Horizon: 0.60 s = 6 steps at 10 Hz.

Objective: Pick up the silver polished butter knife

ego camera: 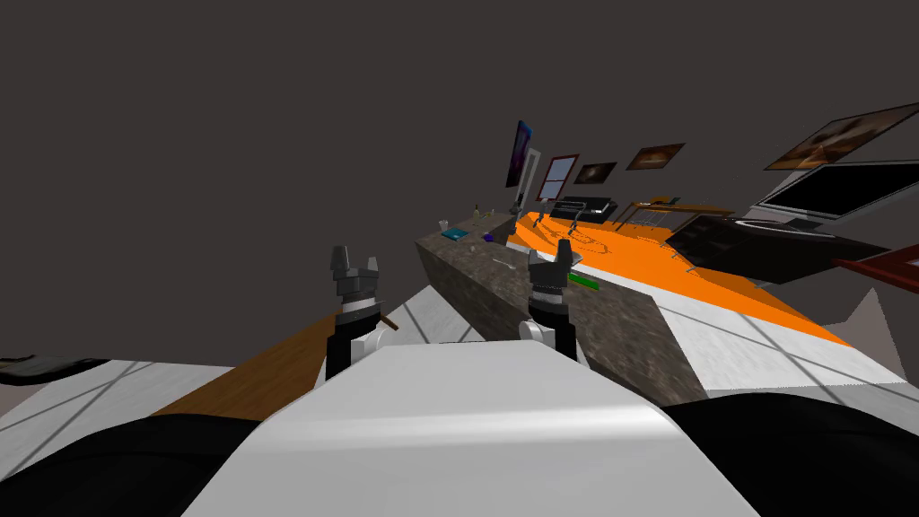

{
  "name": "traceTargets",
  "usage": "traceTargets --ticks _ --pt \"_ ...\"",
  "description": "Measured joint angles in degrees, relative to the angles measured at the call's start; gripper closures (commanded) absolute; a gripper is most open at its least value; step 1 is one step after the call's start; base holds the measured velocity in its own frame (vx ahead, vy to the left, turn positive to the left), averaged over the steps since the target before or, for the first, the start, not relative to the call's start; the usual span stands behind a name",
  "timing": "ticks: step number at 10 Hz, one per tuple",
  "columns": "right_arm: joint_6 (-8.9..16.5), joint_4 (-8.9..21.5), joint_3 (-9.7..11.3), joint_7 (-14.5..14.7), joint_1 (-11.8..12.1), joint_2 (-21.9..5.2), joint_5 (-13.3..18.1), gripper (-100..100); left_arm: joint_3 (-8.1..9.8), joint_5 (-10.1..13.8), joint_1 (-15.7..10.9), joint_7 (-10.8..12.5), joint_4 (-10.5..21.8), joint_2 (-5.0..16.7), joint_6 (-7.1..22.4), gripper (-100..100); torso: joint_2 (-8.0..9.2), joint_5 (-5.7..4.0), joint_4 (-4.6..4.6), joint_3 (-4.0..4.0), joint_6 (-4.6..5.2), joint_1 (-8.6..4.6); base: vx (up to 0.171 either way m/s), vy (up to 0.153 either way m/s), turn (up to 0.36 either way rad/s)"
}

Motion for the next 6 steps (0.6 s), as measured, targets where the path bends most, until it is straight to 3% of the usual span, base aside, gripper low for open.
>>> traceTargets --ticks 6 --pt "1.1 1.8 -0.3 0.3 -0.9 -8.8 0.6 -100 0.00 0.0 0.0 0.0 0.0 0.0 0.0 0 0.19 -0.06 0.05 0.11 0.01 -0.23 -0.045 -0.051 0.031"
